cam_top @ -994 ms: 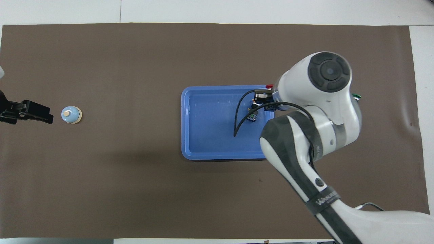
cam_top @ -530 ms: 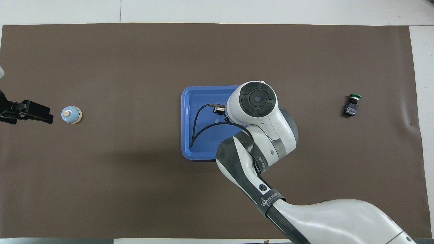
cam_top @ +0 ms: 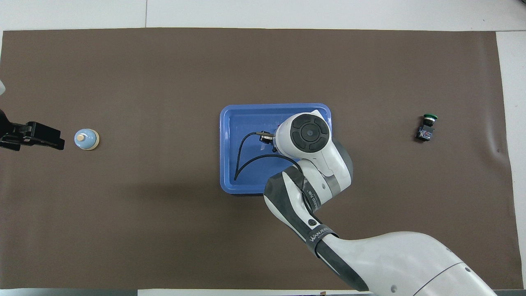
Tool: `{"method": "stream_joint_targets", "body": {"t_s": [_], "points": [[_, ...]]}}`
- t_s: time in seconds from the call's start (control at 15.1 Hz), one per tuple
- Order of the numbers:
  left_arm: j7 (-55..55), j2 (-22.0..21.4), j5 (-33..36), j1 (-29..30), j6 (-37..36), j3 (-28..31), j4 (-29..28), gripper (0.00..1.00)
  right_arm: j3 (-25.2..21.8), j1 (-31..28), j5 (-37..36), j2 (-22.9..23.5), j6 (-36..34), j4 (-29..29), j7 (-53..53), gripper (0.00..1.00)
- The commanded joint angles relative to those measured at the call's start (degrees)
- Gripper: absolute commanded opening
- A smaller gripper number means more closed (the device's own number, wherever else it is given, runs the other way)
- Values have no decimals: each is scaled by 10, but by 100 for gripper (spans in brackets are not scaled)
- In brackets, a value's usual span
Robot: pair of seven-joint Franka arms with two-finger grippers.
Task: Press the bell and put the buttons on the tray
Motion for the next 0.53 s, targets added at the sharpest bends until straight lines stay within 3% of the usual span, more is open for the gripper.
{"method": "stream_joint_targets", "body": {"t_s": [0.0,0.27,0.46], "points": [[-5,-9,0,-2,2,3,-8,100,-1,-7,-4,-22,-16,-7,17,100],[-5,-9,0,-2,2,3,-8,100,-4,-58,-4,-67,-162,54,-4,100],[-5,-9,0,-2,2,3,-8,100,-7,-129,-7,-100,-220,61,-97,100]]}}
